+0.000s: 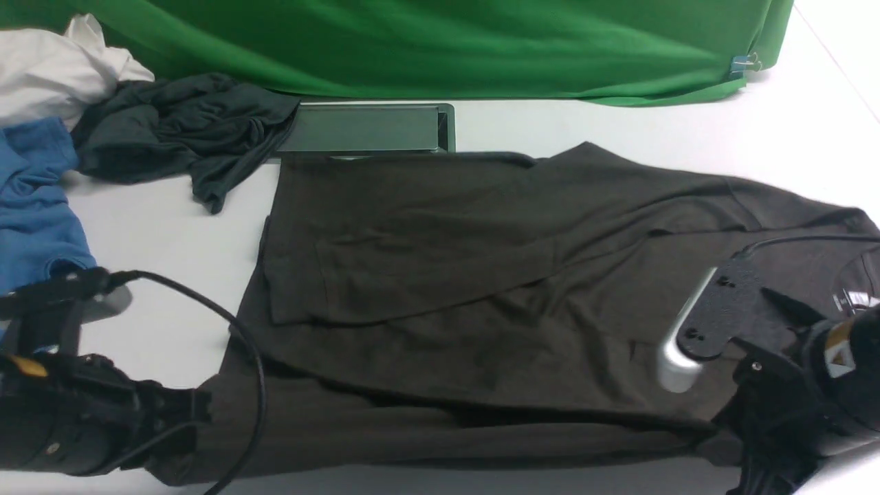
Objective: Fold a long-sleeved shirt on a white desktop.
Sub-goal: 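Grasp the near edge of the shirt at its hem and shoulder corners, then fold the black garment in half by bringing its near edge over to the far edge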
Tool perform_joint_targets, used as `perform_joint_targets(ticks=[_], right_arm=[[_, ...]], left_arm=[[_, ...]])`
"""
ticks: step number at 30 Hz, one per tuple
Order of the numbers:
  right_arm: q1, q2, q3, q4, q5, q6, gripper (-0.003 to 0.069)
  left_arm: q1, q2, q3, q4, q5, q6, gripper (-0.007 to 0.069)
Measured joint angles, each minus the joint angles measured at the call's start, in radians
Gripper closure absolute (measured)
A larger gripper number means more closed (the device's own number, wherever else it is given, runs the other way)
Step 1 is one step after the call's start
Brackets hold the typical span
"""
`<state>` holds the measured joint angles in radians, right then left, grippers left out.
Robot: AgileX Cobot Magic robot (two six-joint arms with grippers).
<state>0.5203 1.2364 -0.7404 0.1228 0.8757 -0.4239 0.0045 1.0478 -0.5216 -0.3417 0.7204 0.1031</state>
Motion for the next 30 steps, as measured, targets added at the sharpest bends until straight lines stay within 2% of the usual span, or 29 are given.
perform_joint_targets(ticks=[4,11,15,21,30], right_arm=[[0.0,-0.012,-0.026,-0.054,-0.004,0.023,0.0608],[0.0,-0.001,-0.175,-0.267,-0.08,0.12,0.0608],[-0.017,0.061,-0.232,-0.3,-0.153,0.125,0.0609],[-0.093,0.24,-0.34,-0.308,-0.236,0.116,0.0609],[-0.191,0.547,-0.657,-0.311,-0.256,0.037,0.0609]], left_arm=[[0.0,-0.049,-0.017,0.0,-0.027,-0.002,0.0589],[0.0,0.034,-0.189,0.0,-0.045,-0.003,0.0589],[0.0,0.153,-0.306,0.0,-0.067,-0.003,0.0588],[0.0,0.352,-0.48,-0.001,-0.078,0.0,0.0588],[0.0,0.693,-0.802,-0.066,-0.105,0.055,0.0585]])
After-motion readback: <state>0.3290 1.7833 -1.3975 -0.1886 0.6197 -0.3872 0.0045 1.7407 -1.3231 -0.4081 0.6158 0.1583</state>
